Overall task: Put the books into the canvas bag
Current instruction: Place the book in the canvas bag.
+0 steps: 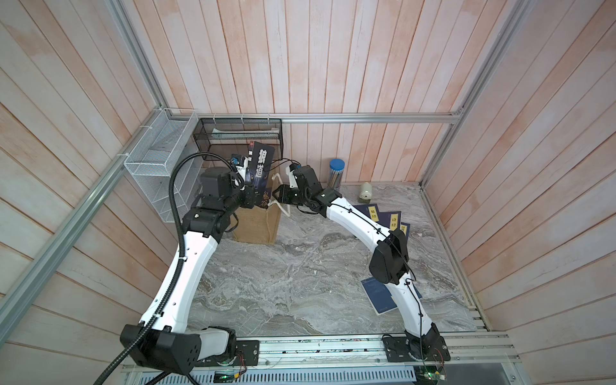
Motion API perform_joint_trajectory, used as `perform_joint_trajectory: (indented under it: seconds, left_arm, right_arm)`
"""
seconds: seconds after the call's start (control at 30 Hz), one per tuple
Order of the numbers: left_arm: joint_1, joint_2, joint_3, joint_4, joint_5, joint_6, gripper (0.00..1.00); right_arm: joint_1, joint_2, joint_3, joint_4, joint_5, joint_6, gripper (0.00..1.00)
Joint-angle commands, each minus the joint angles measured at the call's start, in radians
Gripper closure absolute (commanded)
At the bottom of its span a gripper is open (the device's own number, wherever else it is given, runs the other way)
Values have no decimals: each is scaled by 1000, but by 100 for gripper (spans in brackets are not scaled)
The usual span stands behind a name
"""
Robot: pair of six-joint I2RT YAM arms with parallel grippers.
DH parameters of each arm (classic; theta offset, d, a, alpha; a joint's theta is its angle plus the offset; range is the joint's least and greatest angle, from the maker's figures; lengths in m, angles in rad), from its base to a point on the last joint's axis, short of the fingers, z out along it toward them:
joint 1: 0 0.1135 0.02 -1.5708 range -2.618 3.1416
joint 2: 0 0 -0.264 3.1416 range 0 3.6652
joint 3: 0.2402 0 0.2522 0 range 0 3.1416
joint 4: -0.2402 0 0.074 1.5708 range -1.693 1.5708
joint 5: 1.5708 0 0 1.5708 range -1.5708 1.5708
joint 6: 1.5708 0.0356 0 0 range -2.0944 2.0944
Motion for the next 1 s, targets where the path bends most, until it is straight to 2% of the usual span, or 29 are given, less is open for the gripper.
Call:
perform_joint_trajectory:
  seconds: [0.0,0.23,0.43,0.53,0.7,0.73,0.77,0.83,0.97]
  left_arm:
    - [36,43,95,-18,83,-42,97]
    - [50,172,225,-203,22,-34,97]
    - [52,255,321,-311,-20,-16,97]
    - [52,317,404,-382,-14,-14,97]
    - [52,436,549,-504,12,-18,98]
    - [52,454,566,-518,19,-18,98]
    - [52,465,576,-526,23,-20,98]
    - [52,478,580,-531,37,-19,98]
    - [51,500,583,-542,62,-9,98]
  right_arm:
    - [8,24,29,-16,-35,8,63]
    - [8,32,32,-6,-54,13,69]
    - [7,45,39,15,-82,27,71]
    - [8,52,43,25,-97,25,80]
    - [6,48,47,34,-94,20,82]
    - [7,47,47,35,-94,16,85]
    - [6,47,48,38,-96,10,92]
    - [7,45,48,39,-98,-1,99]
    - [7,45,48,38,-96,-10,100]
